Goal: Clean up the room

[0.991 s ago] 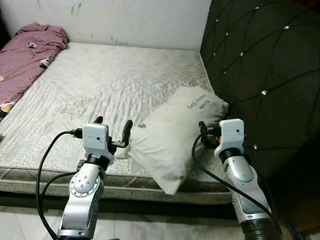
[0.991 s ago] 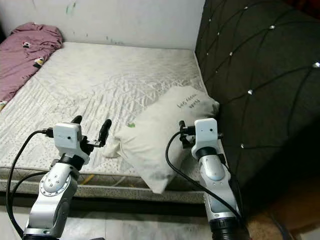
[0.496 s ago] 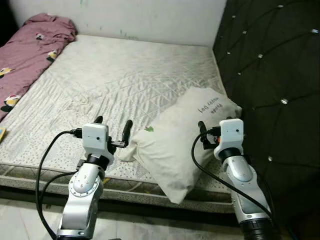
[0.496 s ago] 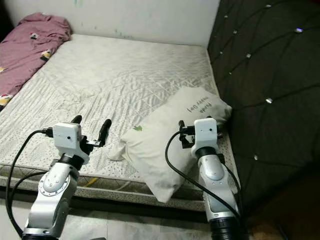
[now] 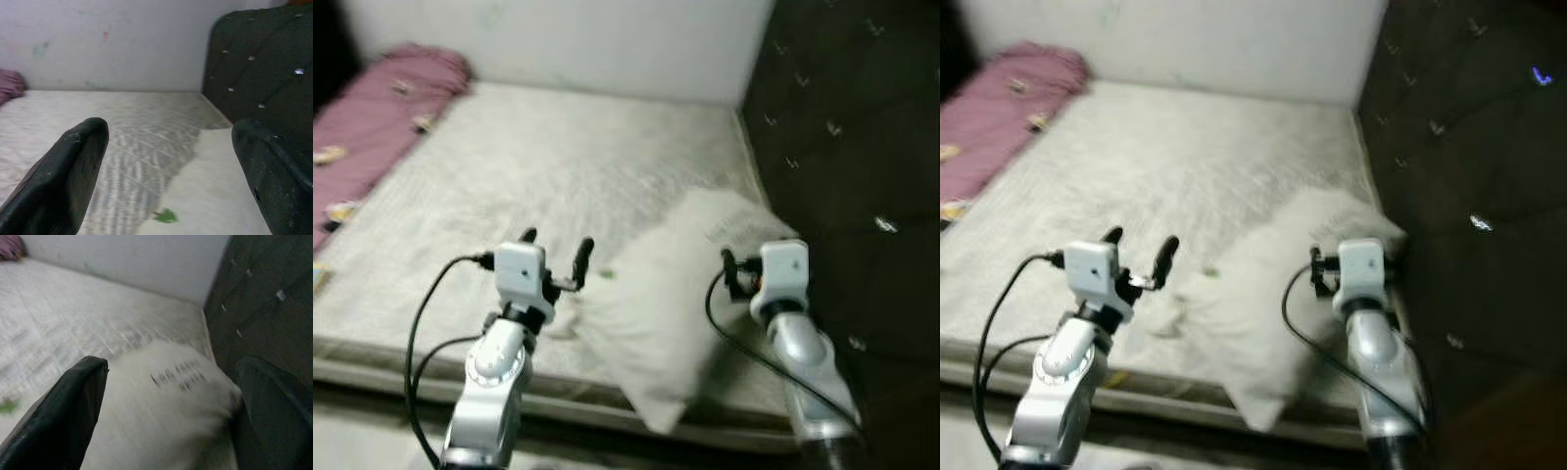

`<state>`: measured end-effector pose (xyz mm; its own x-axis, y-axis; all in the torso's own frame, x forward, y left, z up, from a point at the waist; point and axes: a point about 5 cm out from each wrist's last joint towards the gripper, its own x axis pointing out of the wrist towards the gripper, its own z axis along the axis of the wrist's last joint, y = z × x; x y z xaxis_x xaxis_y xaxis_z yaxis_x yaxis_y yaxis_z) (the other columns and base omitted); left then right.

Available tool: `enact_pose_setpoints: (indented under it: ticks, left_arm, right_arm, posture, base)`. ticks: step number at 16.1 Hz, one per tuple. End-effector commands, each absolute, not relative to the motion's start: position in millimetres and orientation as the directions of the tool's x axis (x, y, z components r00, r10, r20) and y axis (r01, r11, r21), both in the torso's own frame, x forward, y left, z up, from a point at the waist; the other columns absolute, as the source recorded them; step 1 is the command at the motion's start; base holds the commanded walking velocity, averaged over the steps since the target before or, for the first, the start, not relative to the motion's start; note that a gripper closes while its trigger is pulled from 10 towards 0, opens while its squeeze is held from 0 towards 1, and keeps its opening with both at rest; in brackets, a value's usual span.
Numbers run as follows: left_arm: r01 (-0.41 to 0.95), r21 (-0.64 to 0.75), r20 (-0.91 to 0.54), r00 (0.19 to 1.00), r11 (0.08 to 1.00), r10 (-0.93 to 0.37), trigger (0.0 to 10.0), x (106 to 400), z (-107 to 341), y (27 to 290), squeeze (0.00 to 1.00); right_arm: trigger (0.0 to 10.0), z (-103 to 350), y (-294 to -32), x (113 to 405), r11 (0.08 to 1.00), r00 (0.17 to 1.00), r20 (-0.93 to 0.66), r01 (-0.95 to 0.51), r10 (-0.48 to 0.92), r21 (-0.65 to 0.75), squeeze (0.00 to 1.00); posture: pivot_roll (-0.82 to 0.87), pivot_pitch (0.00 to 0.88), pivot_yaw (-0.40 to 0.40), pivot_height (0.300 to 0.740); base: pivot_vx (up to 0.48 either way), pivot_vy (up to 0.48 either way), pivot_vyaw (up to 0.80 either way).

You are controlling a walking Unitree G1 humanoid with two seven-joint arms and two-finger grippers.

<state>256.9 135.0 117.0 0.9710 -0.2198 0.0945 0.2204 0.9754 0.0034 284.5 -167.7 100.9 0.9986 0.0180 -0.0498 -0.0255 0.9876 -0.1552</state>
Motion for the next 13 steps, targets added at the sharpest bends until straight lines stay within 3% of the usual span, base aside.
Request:
enact_pose_setpoints:
  ticks: [1,4,13]
  left_arm:
    - [0.197,0.002,0.093,0.976,0.98,-0.196,10.0,257,117,142,0.0]
    - [0.189,0.0,0.089,0.978,0.982,-0.188,10.0,256,117,142,0.0]
    - [-0.012,0.083,0.064,0.998,0.996,0.007,10.0,246,112,169,0.0]
  right_arm:
    - [10.0,106,-156,286,0.988,0.998,-0.03,-0.063,0.059,-0.143,0.0]
    - [10.0,106,-156,286,0.988,0.998,-0.032,-0.063,0.059,-0.142,0.0]
    - [10.0,111,-159,283,0.996,0.999,-0.009,-0.05,0.049,-0.076,0.0]
  posture:
    - [-0.02,0.0,-0.029,0.74]
    - [-0.02,0.0,-0.029,0.74]
    - [-0.01,0.0,-0.029,0.74]
  base:
    - [0.48,0.0,0.0]
    - [0.329,0.0,0.0]
    - [0.0,0.0,0.0]
